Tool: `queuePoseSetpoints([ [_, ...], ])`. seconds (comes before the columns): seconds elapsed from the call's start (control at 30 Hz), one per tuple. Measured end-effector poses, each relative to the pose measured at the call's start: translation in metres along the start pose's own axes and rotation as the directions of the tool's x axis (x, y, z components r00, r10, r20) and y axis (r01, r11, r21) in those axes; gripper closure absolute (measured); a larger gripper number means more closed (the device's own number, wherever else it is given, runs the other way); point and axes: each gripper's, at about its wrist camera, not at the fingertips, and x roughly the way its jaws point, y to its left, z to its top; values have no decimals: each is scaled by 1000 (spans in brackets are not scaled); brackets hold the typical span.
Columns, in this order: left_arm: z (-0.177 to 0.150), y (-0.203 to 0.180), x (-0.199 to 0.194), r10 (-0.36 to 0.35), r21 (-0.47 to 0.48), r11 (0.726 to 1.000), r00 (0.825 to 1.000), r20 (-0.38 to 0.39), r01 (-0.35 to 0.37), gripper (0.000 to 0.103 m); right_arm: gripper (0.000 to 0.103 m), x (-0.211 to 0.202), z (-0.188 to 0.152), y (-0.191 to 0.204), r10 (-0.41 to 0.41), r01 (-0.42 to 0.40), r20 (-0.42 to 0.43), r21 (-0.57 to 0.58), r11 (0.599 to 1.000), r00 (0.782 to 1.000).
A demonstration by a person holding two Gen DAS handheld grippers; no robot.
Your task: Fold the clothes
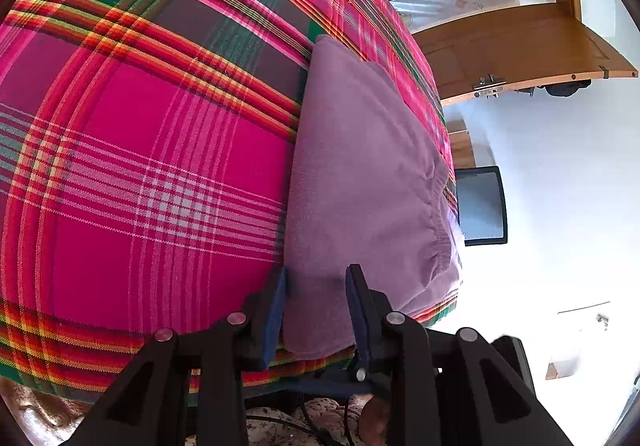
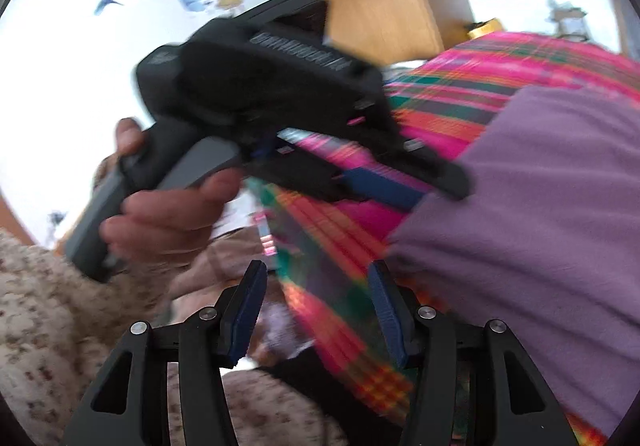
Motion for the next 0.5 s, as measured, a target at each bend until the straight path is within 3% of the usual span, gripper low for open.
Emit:
queuePoseSetpoints([
  [0.23,2,-1,-3,-5,4,1000,1000,0,5,73,47,-21,3,5,-49,50,62,-5,999,997],
  [0.37,6,-3,-6,-3,11,1000,1000,9,3,73,47,-31,8,15,-206,217,135,-76,973,969],
  [0.5,10,-4,-10,-6,7,1000,1000,22,6,73,47,-4,13,27,-352,366,104,-175,914,930],
])
